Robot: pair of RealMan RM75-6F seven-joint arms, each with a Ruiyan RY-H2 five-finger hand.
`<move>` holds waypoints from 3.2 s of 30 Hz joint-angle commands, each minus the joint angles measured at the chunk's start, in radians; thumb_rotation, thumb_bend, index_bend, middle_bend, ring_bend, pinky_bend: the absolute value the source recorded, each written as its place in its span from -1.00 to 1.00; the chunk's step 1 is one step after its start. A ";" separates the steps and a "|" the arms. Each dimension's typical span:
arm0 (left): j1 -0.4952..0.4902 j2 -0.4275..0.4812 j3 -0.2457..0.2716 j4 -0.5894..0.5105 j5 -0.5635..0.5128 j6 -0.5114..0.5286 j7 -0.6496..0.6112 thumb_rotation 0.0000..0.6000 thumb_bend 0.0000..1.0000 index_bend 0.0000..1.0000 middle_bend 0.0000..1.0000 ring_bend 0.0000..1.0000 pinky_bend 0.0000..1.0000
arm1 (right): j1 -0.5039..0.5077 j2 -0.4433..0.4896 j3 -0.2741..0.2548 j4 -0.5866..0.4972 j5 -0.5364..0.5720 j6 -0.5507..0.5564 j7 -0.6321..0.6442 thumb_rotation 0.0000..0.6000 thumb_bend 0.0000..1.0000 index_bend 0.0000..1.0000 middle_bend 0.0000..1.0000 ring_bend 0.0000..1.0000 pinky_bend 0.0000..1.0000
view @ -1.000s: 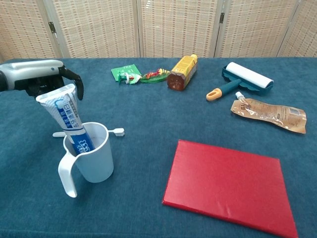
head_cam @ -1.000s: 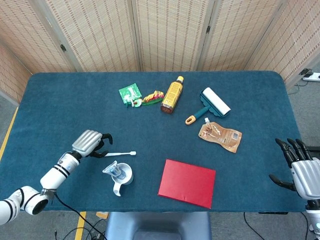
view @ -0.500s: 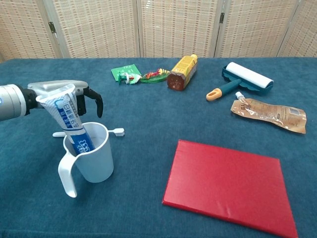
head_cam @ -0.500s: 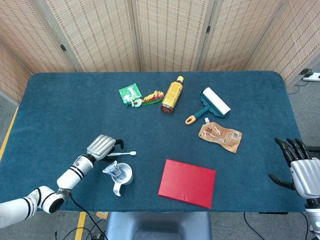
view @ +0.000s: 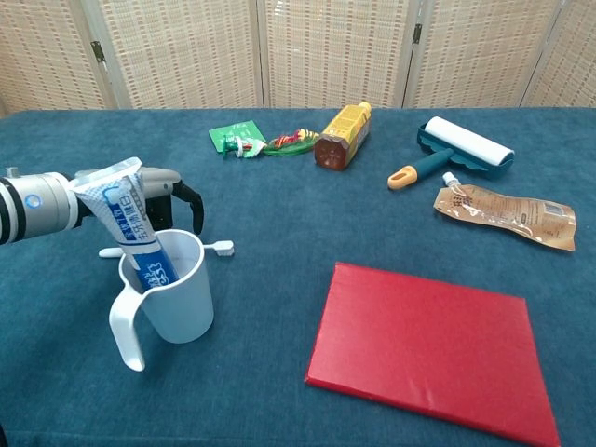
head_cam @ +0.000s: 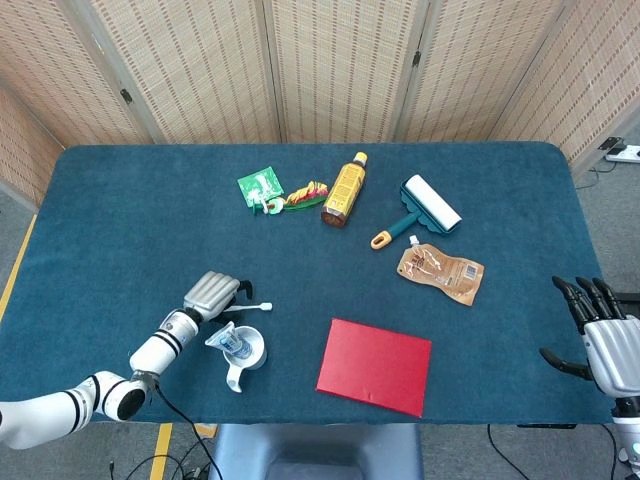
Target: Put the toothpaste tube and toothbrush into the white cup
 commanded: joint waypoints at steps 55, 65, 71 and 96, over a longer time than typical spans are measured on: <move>-0.019 0.024 0.051 -0.061 -0.079 -0.033 0.114 1.00 -0.25 -0.03 1.00 0.88 1.00 | 0.000 -0.006 0.000 0.018 0.010 -0.007 0.015 1.00 -0.90 -0.98 -0.64 -0.81 -0.83; -0.016 0.009 0.049 -0.041 -0.076 -0.021 0.118 1.00 -0.25 0.07 1.00 0.88 1.00 | -0.001 -0.006 -0.001 0.018 0.010 -0.007 0.016 1.00 -0.91 -0.98 -0.64 -0.81 -0.83; -0.015 0.001 0.047 -0.035 -0.073 -0.018 0.117 1.00 -0.25 0.13 1.00 0.88 1.00 | -0.002 -0.005 -0.001 0.016 0.010 -0.006 0.014 1.00 -0.90 -0.98 -0.64 -0.81 -0.83; -0.001 0.005 0.033 -0.026 -0.071 -0.001 0.095 1.00 -0.24 0.24 1.00 0.90 1.00 | -0.009 -0.006 -0.001 0.020 0.006 0.006 0.022 1.00 -0.90 -0.98 -0.64 -0.81 -0.83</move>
